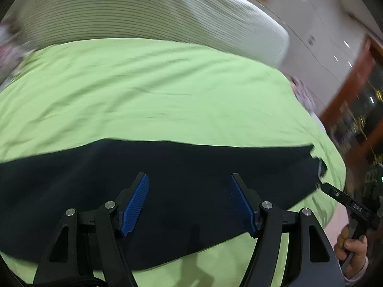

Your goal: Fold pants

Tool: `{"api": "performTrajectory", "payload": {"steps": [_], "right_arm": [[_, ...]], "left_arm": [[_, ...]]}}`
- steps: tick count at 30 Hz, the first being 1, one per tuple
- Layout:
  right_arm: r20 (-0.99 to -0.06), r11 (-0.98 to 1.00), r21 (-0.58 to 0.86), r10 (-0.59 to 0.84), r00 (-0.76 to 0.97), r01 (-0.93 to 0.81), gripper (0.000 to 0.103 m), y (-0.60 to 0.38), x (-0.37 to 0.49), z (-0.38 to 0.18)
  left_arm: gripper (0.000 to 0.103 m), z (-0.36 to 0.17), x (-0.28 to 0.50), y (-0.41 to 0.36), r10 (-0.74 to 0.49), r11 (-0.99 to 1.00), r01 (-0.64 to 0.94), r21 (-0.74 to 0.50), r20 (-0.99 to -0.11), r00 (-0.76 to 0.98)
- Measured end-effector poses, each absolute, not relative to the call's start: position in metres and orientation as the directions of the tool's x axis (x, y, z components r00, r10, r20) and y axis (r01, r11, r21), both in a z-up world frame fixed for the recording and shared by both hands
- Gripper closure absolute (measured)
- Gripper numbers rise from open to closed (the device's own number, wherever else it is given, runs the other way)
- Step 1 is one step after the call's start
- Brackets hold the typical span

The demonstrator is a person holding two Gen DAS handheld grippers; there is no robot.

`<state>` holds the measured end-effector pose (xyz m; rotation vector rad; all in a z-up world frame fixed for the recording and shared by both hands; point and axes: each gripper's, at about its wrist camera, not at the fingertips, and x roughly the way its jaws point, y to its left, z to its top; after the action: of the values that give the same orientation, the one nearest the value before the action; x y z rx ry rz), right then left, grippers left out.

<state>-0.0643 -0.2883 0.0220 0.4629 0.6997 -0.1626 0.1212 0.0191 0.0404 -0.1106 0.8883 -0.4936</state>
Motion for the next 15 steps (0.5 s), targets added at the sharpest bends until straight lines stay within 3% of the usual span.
{"api": "performTrajectory", "payload": {"steps": [11,12,13,14,15], "right_arm": [[-0.604,0.796,0.514,0.072,0.794,0.319,0.056,-0.322,-0.045,0.004],[-0.601,0.791,0.521,0.074,0.796,0.320,0.062,-0.322,-0.045,0.002],[-0.604,0.790,0.520,0.071,0.793,0.325,0.087,-0.323,-0.044,0.000],[-0.608,0.792,0.512,0.059,0.792,0.334,0.096,-0.324,-0.045,-0.001],[-0.593,0.791,0.518,0.059,0.803,0.325,0.097,-0.323,-0.051,-0.001]], "left_arm": [[0.028,0.050,0.141,-0.081,-0.492,0.798,0.567,-0.202,-0.762,0.420],[0.028,0.050,0.142,-0.087,-0.493,0.793,0.575,-0.200,-0.765,0.414],[0.028,0.051,0.144,-0.093,-0.493,0.787,0.585,-0.196,-0.769,0.407],[0.028,0.052,0.145,-0.099,-0.494,0.783,0.591,-0.192,-0.770,0.403],[0.028,0.054,0.146,-0.101,-0.497,0.777,0.600,-0.191,-0.771,0.398]]}}
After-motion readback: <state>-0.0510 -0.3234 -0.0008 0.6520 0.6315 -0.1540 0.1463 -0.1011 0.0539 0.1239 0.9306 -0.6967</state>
